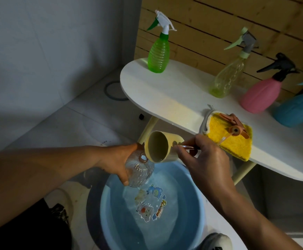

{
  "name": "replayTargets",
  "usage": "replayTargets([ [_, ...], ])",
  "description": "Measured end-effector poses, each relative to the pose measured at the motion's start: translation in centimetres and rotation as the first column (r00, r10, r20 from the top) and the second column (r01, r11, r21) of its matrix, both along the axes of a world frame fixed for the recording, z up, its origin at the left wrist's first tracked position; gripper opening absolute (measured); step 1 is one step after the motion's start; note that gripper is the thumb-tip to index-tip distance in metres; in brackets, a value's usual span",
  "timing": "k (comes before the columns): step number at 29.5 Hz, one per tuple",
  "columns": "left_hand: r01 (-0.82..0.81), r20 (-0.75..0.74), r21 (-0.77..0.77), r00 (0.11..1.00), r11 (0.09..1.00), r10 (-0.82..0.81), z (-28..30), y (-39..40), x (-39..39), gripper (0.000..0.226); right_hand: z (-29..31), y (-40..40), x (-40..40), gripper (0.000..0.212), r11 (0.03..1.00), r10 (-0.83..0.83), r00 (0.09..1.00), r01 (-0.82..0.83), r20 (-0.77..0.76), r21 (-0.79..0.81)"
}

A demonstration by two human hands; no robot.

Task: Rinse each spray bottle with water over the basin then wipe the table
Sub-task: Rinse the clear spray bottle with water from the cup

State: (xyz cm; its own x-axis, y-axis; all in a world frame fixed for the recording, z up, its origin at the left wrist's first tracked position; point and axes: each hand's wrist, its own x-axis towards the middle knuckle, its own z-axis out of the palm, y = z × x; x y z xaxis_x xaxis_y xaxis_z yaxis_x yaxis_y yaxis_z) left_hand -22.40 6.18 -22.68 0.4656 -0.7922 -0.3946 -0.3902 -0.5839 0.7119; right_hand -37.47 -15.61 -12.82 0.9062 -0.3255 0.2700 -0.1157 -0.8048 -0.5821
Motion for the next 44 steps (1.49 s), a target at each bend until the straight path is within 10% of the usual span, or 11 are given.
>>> replayTargets([
  [44,0.008,0.003,-0.019,1.000,1.000,-0.008,-0.4,-0.7,0.0,0.108,0.3,0.1,0.0,0.020,0.945,0.146,0.980,-0.097,0.137,-0.312],
])
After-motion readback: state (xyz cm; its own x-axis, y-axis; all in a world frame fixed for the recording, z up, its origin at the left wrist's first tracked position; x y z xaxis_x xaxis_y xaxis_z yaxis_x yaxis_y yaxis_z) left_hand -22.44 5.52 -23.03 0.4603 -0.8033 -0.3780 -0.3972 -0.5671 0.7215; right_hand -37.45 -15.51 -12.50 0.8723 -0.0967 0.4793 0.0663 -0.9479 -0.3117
